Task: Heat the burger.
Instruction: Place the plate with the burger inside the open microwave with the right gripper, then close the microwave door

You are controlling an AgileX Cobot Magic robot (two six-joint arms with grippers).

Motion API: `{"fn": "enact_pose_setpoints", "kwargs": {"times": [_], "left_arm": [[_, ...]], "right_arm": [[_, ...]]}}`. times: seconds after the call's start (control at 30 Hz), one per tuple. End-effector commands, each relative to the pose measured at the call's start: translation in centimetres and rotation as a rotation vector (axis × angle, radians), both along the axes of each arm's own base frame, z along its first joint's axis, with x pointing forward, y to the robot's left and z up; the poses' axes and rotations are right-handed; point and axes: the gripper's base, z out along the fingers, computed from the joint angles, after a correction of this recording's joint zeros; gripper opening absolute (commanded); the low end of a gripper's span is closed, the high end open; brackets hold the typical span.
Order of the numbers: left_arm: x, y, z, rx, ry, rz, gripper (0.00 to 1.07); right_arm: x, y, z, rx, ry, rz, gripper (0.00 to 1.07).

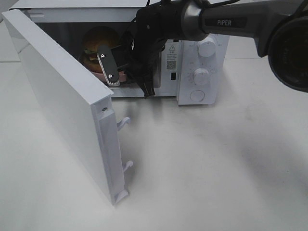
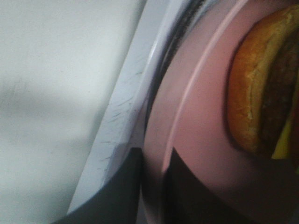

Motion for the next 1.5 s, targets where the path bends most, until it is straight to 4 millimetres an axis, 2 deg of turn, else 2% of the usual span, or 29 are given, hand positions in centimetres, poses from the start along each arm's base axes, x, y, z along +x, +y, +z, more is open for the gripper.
{"fn": "enact_pose_setpoints", "kwargs": {"times": [0.03, 0.1, 0.2, 0.27, 0.53, 0.6, 0.7, 0.73, 0.8, 0.87, 1.5], "left_arm": [[-0.2, 0.0, 0.0, 0.001, -0.021, 0.004, 1.0], [-0.2, 0.0, 0.0, 0.001, -0.021, 0.004, 1.0], [-0.2, 0.0, 0.0, 0.001, -0.021, 0.004, 1.0], [-0.2, 0.0, 0.0, 0.001, -0.021, 0.004, 1.0], [-0.2, 0.0, 0.0, 0.001, -0.021, 0.004, 1.0], [-0.2, 0.0, 0.0, 0.001, -0.021, 0.004, 1.0], [-0.2, 0.0, 0.0, 0.001, -0.021, 0.004, 1.0], [-0.2, 0.0, 0.0, 0.001, -0.021, 0.004, 1.0], [-0.2, 0.0, 0.0, 0.001, -0.021, 0.004, 1.0], [-0.2, 0.0, 0.0, 0.001, -0.021, 0.004, 1.0], [-0.2, 0.0, 0.0, 0.001, -0.021, 0.004, 1.0]], "right_arm": [[0.5, -0.2, 1.4, 0.047, -0.039, -0.024, 0.19], [0.4, -0.1, 1.2, 0.044, -0.033, -0.023, 0.34], [0.4, -0.2, 1.2, 0.043, -0.032, -0.023, 0.37], [0.4, -0.2, 1.1, 0.044, -0.024, -0.028, 0.44], [0.0, -0.1, 0.8, 0.062, 0.007, -0.048, 0.51], [-0.3, -0.3, 0.0, 0.048, 0.031, -0.051, 0.59], [-0.3, -0.4, -0.2, 0.045, 0.035, -0.051, 0.61], [-0.4, -0.4, -0.4, 0.05, 0.041, -0.059, 0.66], [-0.4, -0.4, -0.4, 0.06, 0.045, -0.067, 0.69], [-0.5, -0.3, 0.3, 0.096, 0.026, -0.072, 0.78], [-3.9, -2.6, 1.8, 0.139, -0.026, -0.065, 0.77]]}}
